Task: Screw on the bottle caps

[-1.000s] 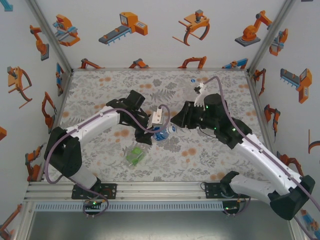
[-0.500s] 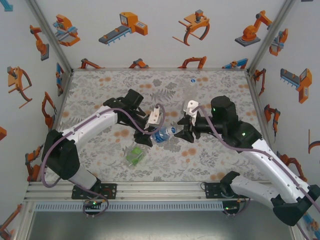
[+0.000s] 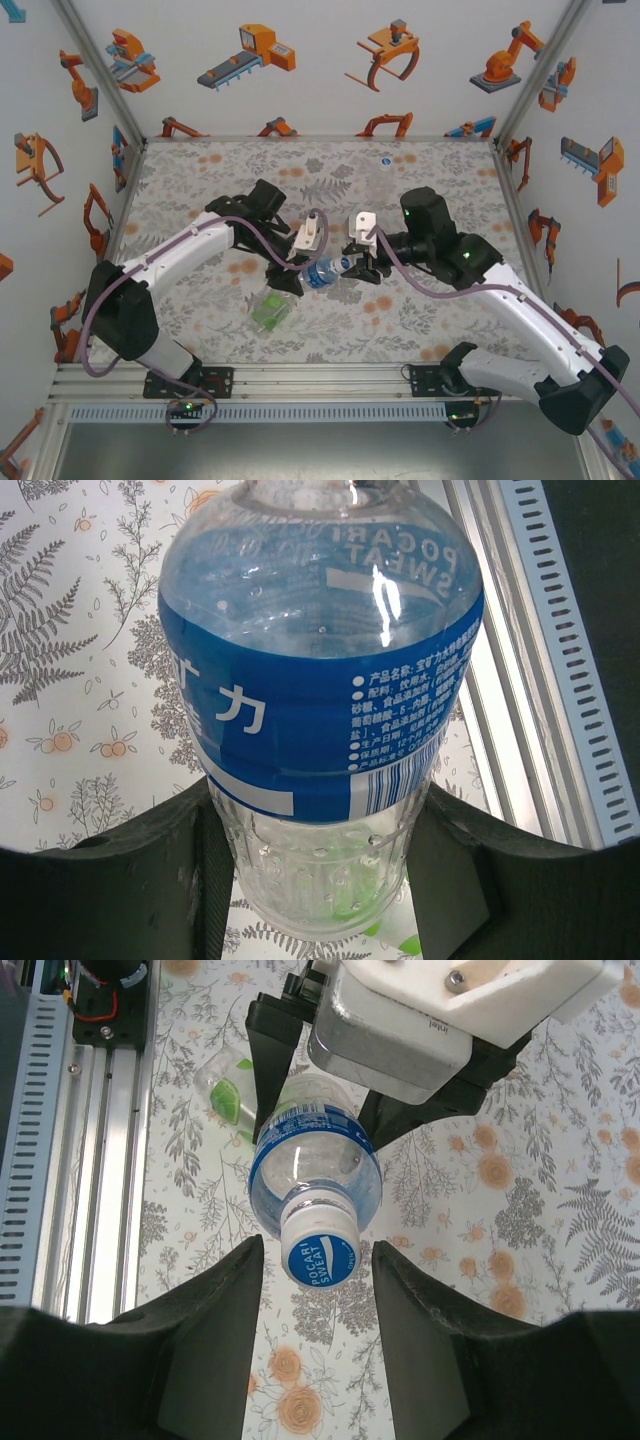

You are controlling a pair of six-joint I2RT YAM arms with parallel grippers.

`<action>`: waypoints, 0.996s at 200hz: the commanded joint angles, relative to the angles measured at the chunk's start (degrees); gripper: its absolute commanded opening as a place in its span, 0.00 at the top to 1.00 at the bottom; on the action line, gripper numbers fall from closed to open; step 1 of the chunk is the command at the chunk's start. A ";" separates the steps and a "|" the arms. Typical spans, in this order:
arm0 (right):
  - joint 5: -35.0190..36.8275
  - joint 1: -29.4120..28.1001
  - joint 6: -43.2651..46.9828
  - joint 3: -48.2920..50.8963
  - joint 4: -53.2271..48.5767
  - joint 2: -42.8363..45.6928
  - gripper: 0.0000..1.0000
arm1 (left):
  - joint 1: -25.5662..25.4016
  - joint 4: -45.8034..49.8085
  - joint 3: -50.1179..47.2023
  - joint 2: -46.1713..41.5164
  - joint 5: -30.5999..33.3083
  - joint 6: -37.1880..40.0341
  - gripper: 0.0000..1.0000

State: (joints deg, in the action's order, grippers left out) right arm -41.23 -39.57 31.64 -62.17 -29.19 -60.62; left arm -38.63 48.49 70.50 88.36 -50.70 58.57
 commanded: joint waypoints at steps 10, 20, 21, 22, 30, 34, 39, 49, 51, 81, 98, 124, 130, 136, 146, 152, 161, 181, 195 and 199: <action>-2.53 -0.42 1.58 -1.51 0.17 0.03 0.59 | -0.04 1.57 1.56 -1.61 -2.52 1.75 1.00; -2.62 -0.42 1.58 -1.43 0.02 -0.02 0.61 | -0.09 1.61 1.49 -1.54 -2.48 1.70 1.00; -2.58 -0.42 1.58 -1.44 0.01 -0.02 0.61 | -0.11 1.61 1.53 -1.53 -2.48 1.67 1.00; -2.60 -0.42 1.58 -1.41 -0.03 -0.07 0.61 | -0.12 1.61 1.55 -1.57 -2.48 1.65 1.00; -2.67 -0.44 1.58 -1.41 -0.24 -0.14 0.63 | -0.13 1.61 1.57 -1.53 -2.48 1.77 1.00; -2.78 -0.46 1.58 -1.43 -0.38 -0.20 0.64 | -0.11 1.60 1.51 -1.56 -2.48 1.73 1.00; -2.84 -0.46 1.54 -1.34 -0.50 -0.20 0.66 | -0.10 1.59 1.61 -1.54 -2.52 1.73 1.00; -2.65 -0.51 0.79 -1.26 -0.42 -0.29 0.72 | -0.12 1.61 1.66 -1.59 -2.31 1.71 1.00; -2.37 -0.51 0.20 -1.23 -0.18 -0.29 0.74 | -0.08 1.56 1.66 -1.60 -2.26 1.66 1.00; -0.52 -0.57 -14.06 1.10 4.00 -0.09 0.87 | 0.11 -2.43 0.68 -2.76 1.14 -2.15 1.00; 5.40 -0.79 -30.73 4.83 11.80 0.96 0.95 | 0.36 -5.61 -0.97 -4.05 1.82 -3.67 1.00; 20.51 -0.77 -61.20 7.97 15.90 1.82 1.00 | 0.34 -8.89 -2.33 -5.04 4.50 -5.51 1.00; 22.87 -0.77 -67.57 8.18 15.03 1.81 1.00 | 0.39 -9.48 -2.45 -5.13 5.49 -6.01 1.00; 24.62 -0.77 -73.75 8.50 14.12 1.82 0.99 | 0.36 -10.02 -2.62 -5.19 6.23 -6.52 1.00; 26.37 -0.77 -83.41 9.22 12.88 1.82 0.98 | 0.32 -11.09 -2.90 -5.37 7.42 -7.31 1.00; 26.66 -0.77 -88.56 9.74 12.48 1.82 0.97 | 0.32 -11.66 -3.05 -5.43 8.05 -7.67 1.00; 27.13 -0.77 -96.60 10.39 11.39 1.78 0.96 | 0.31 -12.61 -3.36 -5.76 8.66 -8.33 1.00; 25.15 -0.85 -106.51 12.08 12.70 1.26 0.94 | 0.36 -14.70 -4.51 -6.70 9.35 -8.99 1.00; 24.04 -0.86 -106.59 11.63 12.94 0.64 0.92 | 0.31 -15.35 -4.99 -7.22 9.28 -9.01 1.00; 24.21 -0.90 -106.15 11.31 12.28 0.53 0.91 | 0.31 -15.41 -5.09 -7.35 9.28 -9.01 1.00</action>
State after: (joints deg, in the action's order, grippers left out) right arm -16.32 -39.88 -60.07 -51.27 -16.08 -59.00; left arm -38.11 39.03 65.63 83.77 -38.61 51.46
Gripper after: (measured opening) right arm 0.309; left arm 0.563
